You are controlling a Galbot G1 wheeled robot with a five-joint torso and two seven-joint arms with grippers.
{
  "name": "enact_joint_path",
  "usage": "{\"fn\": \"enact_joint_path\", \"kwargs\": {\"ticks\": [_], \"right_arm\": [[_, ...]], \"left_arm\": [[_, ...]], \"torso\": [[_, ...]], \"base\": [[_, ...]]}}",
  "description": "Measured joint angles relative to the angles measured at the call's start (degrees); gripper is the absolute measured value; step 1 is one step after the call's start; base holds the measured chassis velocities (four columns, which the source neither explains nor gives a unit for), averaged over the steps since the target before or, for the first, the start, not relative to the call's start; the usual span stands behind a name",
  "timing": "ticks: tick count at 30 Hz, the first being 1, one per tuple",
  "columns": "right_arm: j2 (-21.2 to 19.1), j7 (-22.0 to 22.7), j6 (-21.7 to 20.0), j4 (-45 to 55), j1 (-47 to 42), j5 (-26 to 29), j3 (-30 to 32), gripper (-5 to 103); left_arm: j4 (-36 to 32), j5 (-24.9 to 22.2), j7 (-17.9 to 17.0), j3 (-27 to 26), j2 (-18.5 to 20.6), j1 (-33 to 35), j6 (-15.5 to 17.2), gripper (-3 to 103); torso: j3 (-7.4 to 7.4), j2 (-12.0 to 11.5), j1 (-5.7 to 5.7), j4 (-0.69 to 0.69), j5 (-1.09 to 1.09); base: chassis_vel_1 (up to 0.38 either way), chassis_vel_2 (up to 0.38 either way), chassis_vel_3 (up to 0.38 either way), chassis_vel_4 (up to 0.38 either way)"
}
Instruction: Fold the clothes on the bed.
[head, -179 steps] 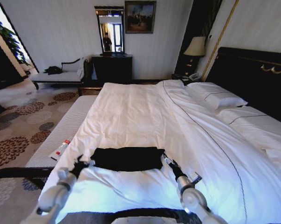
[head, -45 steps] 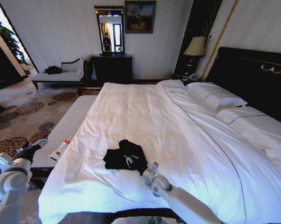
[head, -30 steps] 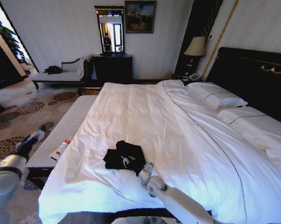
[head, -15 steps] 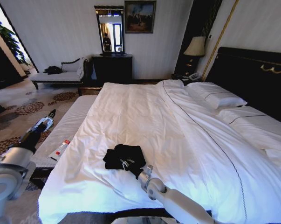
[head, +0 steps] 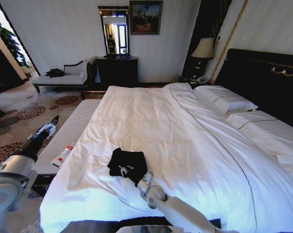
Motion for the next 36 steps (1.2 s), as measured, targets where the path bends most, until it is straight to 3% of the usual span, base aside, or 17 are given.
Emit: {"fn": "enact_joint_path", "kwargs": {"ticks": [4,5,7,8,9,11,17,20,22,25,26,28,30,36], "right_arm": [[-0.46,0.57,0.04,0.10,-0.05,-0.71,0.26,8],[-1.36,-0.30,0.60,0.63,-0.30,-1.14,0.61,18],[-2.24,-1.72,1.63,1.28,-0.56,-1.61,0.84,18],[-3.46,-3.86,3.61,2.69,-1.05,-2.88,1.12,28],[-4.33,-4.86,4.86,3.90,-1.40,-3.99,1.24,28],[-6.17,-6.66,7.64,6.57,-2.08,-6.25,1.51,40],[-7.36,-8.74,9.28,9.27,-2.40,-4.60,3.96,56],[-4.86,-5.13,6.70,6.71,-0.88,-1.00,5.52,73],[-3.56,-3.79,5.70,5.27,-0.05,0.42,5.57,73],[0.72,1.80,1.30,1.78,2.25,6.77,4.66,89],[0.72,1.80,1.30,1.78,2.25,6.77,4.66,89],[2.62,6.35,-2.46,1.17,3.15,10.33,3.46,97],[4.11,8.28,-4.12,0.24,3.75,12.07,2.24,100],[7.54,8.65,-4.65,-4.94,6.83,12.53,0.16,100]], "left_arm": [[-0.09,0.01,-0.01,-0.09,-0.17,0.12,0.14,100],[-0.09,0.04,-0.08,-0.05,-0.29,0.08,0.23,100],[-0.09,0.07,-0.16,0.02,-0.36,-0.01,0.28,100],[-0.09,0.15,-0.29,0.20,-0.43,-0.11,0.36,100],[-0.05,0.31,-0.37,0.36,-0.44,-0.18,0.38,100],[0.13,0.71,-0.50,0.76,-0.44,-0.31,0.42,100],[0.25,1.16,-0.55,1.13,-0.52,-0.44,0.43,100],[0.21,1.25,-0.56,1.13,-0.62,-0.29,0.44,100],[0.17,1.28,-0.56,1.11,-0.65,-0.26,0.44,100],[0.02,1.29,-0.56,0.55,-0.58,0.01,0.45,100],[0.02,1.29,-0.56,0.55,-0.58,0.01,0.45,100],[0.00,1.29,-0.56,-0.17,-0.32,0.26,0.46,100],[-0.01,1.11,-0.57,-0.84,-0.16,0.48,0.47,100],[-0.06,0.97,-0.58,-1.45,-0.25,0.83,0.47,100]], "torso": [[0.00,0.00,0.00,0.00,0.00],[0.00,0.00,0.00,0.00,0.00],[0.00,0.00,0.00,0.00,0.00],[0.00,0.00,0.00,-0.01,0.01],[0.00,0.00,0.00,-0.01,0.00],[0.00,0.00,0.00,-0.01,0.00],[0.00,0.00,0.00,-0.01,0.00],[0.00,0.00,0.00,-0.01,0.00],[0.00,0.00,0.00,-0.01,0.01],[0.00,-0.01,0.00,0.00,0.00],[0.00,-0.01,0.00,0.00,0.00],[0.00,-0.01,0.00,0.00,-0.01],[0.00,-0.01,-0.01,-0.01,-0.01],[0.01,-0.01,0.00,0.00,-0.01]], "base": [[0.000,0.000,0.000,0.000],[0.000,0.000,0.000,0.000],[0.000,0.000,0.000,0.000],[0.000,0.000,0.000,0.000],[0.000,0.000,0.000,0.000],[0.000,0.000,0.000,0.000],[0.000,0.000,0.000,0.000],[0.000,0.000,0.000,0.000],[0.000,0.000,0.000,0.000],[0.000,0.000,0.000,0.000],[0.000,0.000,0.000,0.000],[0.000,0.000,0.000,0.000],[0.000,0.000,0.000,0.000],[0.000,0.000,0.000,0.000]]}}
